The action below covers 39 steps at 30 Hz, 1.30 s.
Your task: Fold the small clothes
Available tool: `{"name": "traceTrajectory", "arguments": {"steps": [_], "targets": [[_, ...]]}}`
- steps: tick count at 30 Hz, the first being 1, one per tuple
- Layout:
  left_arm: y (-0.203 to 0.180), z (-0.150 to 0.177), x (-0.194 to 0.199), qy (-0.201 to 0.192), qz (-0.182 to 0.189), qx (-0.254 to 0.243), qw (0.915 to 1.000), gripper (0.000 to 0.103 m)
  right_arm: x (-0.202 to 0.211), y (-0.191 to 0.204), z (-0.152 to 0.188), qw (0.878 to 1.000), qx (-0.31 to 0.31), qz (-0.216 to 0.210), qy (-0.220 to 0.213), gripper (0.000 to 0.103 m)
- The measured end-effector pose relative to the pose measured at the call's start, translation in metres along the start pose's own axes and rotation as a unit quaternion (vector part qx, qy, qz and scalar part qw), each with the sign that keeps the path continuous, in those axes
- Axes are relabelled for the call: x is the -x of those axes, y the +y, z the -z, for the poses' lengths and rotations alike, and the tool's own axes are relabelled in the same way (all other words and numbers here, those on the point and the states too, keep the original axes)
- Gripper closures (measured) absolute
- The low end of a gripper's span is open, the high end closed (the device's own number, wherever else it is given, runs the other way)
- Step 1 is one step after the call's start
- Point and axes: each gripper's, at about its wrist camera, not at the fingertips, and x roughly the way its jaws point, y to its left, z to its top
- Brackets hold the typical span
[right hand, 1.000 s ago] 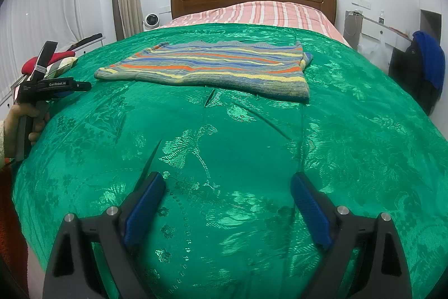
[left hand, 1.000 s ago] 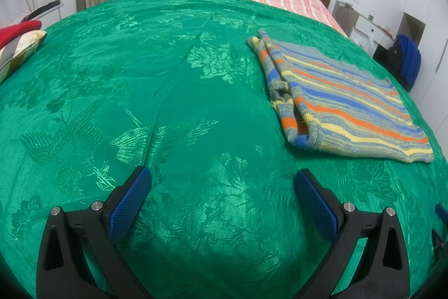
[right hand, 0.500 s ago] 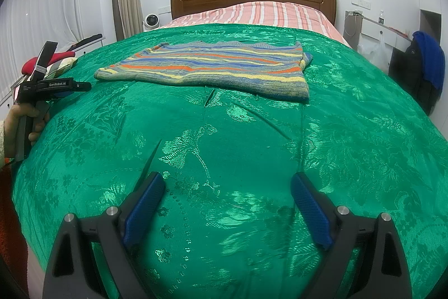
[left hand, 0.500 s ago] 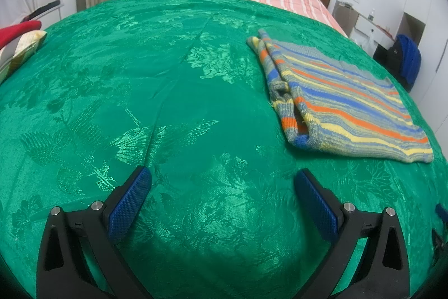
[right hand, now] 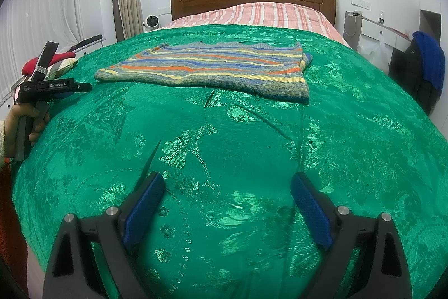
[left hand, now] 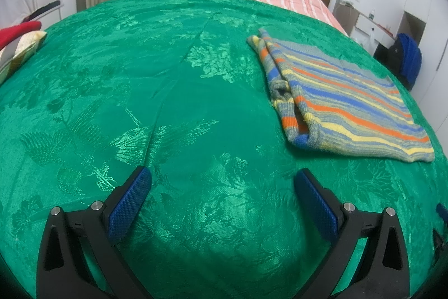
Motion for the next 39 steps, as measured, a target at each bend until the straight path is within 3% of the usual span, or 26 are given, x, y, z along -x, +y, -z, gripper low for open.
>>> {"name": "traceTrajectory", "arguments": {"steps": [39], "targets": [[-0.0037,-0.0024,-0.0061,0.007,-0.005,-0.004,1.0000,0.000,0.0001,0.0013,-0.0001,1.000,0.001,0.005,-0.005,0.010]]}}
